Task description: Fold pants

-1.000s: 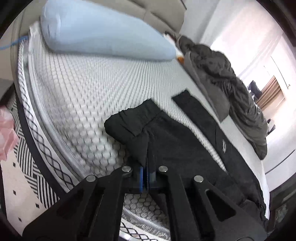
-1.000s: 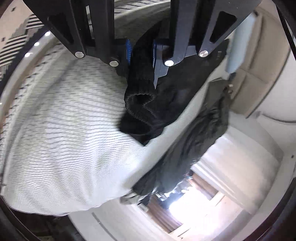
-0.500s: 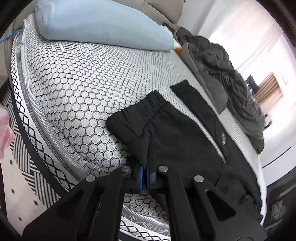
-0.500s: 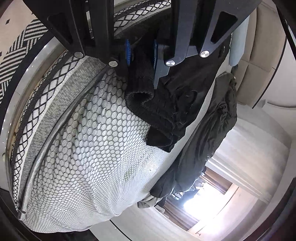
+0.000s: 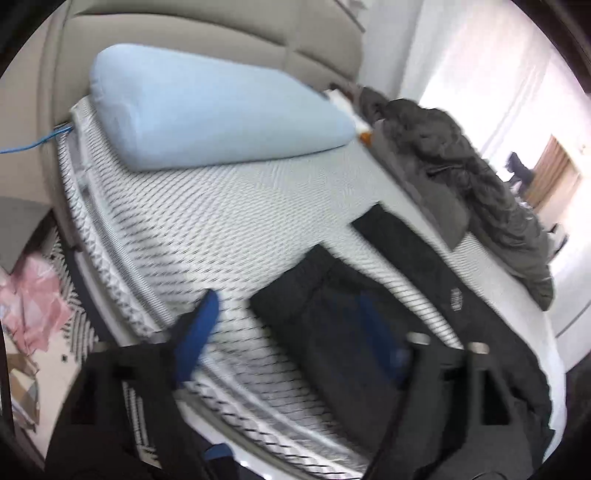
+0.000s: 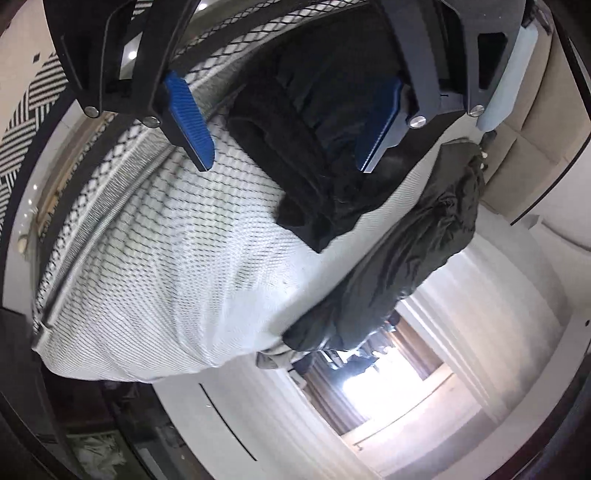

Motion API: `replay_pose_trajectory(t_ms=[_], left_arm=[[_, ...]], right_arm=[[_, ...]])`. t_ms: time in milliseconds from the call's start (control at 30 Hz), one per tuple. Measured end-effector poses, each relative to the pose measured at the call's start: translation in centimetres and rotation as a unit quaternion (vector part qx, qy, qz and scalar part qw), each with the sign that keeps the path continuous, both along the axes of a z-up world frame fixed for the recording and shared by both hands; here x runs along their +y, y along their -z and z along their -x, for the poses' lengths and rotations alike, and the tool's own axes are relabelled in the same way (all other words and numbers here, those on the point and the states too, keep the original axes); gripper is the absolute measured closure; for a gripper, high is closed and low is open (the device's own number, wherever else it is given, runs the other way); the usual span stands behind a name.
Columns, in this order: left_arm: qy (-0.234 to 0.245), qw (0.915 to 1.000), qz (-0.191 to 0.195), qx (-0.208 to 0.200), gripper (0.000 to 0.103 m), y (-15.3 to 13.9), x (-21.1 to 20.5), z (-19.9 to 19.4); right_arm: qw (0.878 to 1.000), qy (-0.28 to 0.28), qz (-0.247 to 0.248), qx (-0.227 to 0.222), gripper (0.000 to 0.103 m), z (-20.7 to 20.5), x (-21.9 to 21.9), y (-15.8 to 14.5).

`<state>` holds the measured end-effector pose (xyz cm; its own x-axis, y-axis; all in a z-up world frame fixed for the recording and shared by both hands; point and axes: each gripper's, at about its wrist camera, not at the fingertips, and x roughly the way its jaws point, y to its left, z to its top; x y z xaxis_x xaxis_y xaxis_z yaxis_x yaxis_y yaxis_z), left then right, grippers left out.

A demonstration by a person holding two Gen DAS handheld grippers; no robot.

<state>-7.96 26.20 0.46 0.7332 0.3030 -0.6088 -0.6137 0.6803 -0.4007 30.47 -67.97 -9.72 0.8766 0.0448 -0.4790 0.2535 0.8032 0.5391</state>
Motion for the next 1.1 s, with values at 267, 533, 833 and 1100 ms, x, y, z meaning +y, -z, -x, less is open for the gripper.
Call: replay_pose_trajectory(t_ms=[267, 533, 833, 1100], left_arm=[[0.130, 0.9822, 0.134, 0.011, 0.011, 1.7, -2.0, -13.0], [0.096, 0.9758, 0.177, 0.084, 0.042, 6.3, -2.3, -25.0], [0.085, 0.9798, 0.163, 0.079, 0.102, 5.7, 0.7, -21.1], [0.090, 0.9866, 0.119, 0.065, 0.068, 2.5, -1.4, -16.1]], right_arm=[[0.997, -0.073, 0.005, 0.019, 0.016, -6.1, 4.1, -0.9], [0.995, -0.089, 0.017, 0.040, 0.016, -9.6, 6.0, -0.9], [0.996, -0.061, 0.036, 0.060, 0.016, -9.6, 2.8, -0.6], [0.989, -0.123, -0.016, 0.083, 0.016, -20.0, 2.5, 0.2]])
